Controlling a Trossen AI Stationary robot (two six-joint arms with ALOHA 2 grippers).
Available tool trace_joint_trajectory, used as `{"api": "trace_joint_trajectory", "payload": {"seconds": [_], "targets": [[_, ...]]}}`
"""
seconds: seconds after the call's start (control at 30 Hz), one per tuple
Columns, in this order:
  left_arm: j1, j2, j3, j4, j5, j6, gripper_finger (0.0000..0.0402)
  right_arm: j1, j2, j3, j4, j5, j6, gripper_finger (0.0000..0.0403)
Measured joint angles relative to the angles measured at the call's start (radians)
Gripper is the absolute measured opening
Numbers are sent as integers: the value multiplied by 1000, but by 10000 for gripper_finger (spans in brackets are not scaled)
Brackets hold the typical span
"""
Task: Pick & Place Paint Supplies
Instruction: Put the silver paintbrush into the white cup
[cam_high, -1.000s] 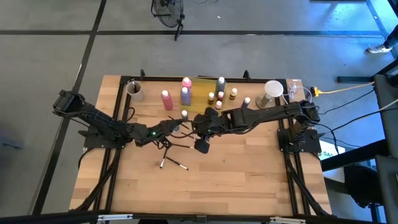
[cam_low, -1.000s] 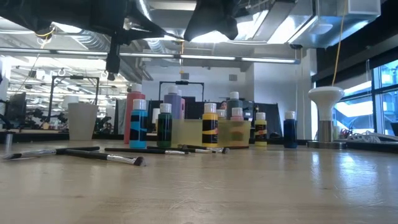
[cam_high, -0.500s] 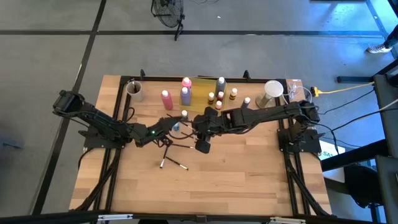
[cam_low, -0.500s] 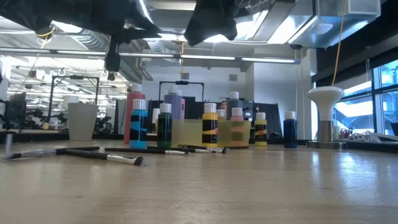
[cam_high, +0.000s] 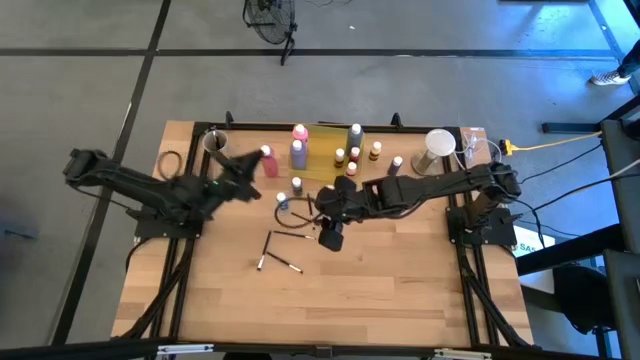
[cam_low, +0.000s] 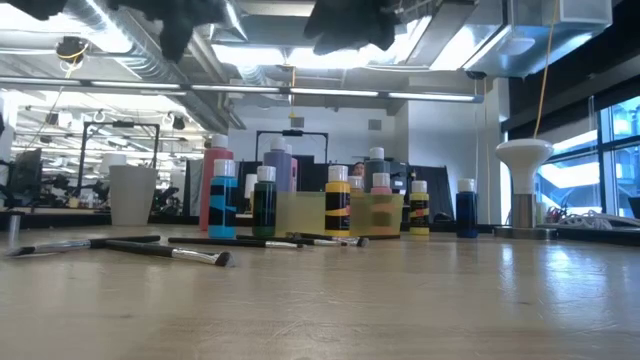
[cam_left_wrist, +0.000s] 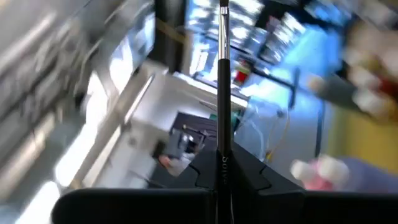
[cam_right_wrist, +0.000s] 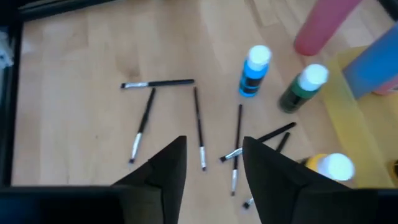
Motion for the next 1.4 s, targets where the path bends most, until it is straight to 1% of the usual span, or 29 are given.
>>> {"api": "trace_joint_trajectory", "payload": {"seconds": [0.1, 0.17, 0.2, 0.27, 0.33, 0.47, 0.57, 0.63, 0.73, 0.87, 0.93, 1.03, 1.13, 1.23, 1.33, 1.4], "targets": [[27, -109, 0, -34, -1, -170, 8, 20, 1, 0, 7, 0, -1, 158], [26, -185, 0, -121, 24, -301, 8, 31, 8, 0, 14, 5, -5, 158], [25, -223, 0, -183, 63, -374, 8, 38, 9, 0, 18, 22, -14, 158], [25, -298, 0, -320, 174, -535, 8, 52, 14, 0, 62, 81, -51, 158], [39, -377, 0, -408, 273, -670, 9, 65, 20, 0, 100, 136, -101, 158], [63, -563, -1, -503, 351, -851, 9, 69, 32, 0, 193, 181, -171, 158], [68, -710, 1, -556, 424, -997, 10, 66, 34, 0, 234, 187, -189, 158], [69, -791, 1, -640, 488, -1068, 10, 66, 34, 0, 246, 188, -205, 158], [69, -879, 0, -752, 534, -1142, 10, 67, 34, 0, 243, 188, -223, 158], [69, -891, -20, -790, 513, -1187, 10, 66, 40, 0, 247, 186, -210, 158], [69, -885, -36, -763, 508, -1190, 10, 66, 56, 0, 254, 186, -209, 158], [69, -890, -86, -735, 456, -1157, 10, 66, 90, 0, 257, 186, -211, 158], [69, -891, -113, -678, 456, -1161, 10, 62, 117, 0, 268, 185, -243, 158], [69, -891, -144, -683, 460, -1180, 9, 59, 130, 0, 284, 179, -279, 158], [70, -891, -169, -682, 435, -1200, 9, 58, 136, 0, 283, 171, -294, 158], [68, -891, -174, -665, 451, -1225, 9, 58, 136, 0, 283, 143, -296, 158]]}}
